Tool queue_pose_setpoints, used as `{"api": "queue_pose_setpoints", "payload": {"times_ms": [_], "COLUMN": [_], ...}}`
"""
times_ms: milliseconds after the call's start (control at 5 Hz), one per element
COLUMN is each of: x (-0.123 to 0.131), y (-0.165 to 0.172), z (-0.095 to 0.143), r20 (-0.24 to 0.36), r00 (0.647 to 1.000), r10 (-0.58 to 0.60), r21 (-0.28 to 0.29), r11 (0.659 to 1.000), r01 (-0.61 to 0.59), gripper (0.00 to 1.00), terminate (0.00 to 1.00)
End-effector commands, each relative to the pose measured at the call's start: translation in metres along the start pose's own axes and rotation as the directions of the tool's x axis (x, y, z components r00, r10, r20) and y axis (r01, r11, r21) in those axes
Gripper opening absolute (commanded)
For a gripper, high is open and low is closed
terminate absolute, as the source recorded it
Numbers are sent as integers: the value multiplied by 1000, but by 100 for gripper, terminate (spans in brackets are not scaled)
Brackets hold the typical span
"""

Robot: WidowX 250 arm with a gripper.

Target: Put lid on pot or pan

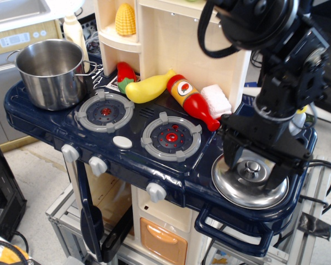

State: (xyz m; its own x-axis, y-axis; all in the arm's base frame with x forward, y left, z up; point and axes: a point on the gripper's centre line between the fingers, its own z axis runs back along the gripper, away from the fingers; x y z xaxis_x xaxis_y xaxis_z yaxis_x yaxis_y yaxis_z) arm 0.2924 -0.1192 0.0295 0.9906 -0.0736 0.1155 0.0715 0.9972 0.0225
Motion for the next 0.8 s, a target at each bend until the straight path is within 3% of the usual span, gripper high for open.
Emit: {"api": "queue_pose_setpoints", "payload": {"times_ms": [0, 400, 600], "x": [5, 5, -5], "y": [-1, -1, 31], "z": [-5, 11, 59], "r20": [29, -19, -78], "r00": [999, 1000, 996], "r10": [19, 25, 47], "r21": [-39, -24, 93], "r11": [999, 999, 995], "r01": [-18, -25, -40], "gripper": [0, 0, 0], "terminate": [0, 0, 0]}}
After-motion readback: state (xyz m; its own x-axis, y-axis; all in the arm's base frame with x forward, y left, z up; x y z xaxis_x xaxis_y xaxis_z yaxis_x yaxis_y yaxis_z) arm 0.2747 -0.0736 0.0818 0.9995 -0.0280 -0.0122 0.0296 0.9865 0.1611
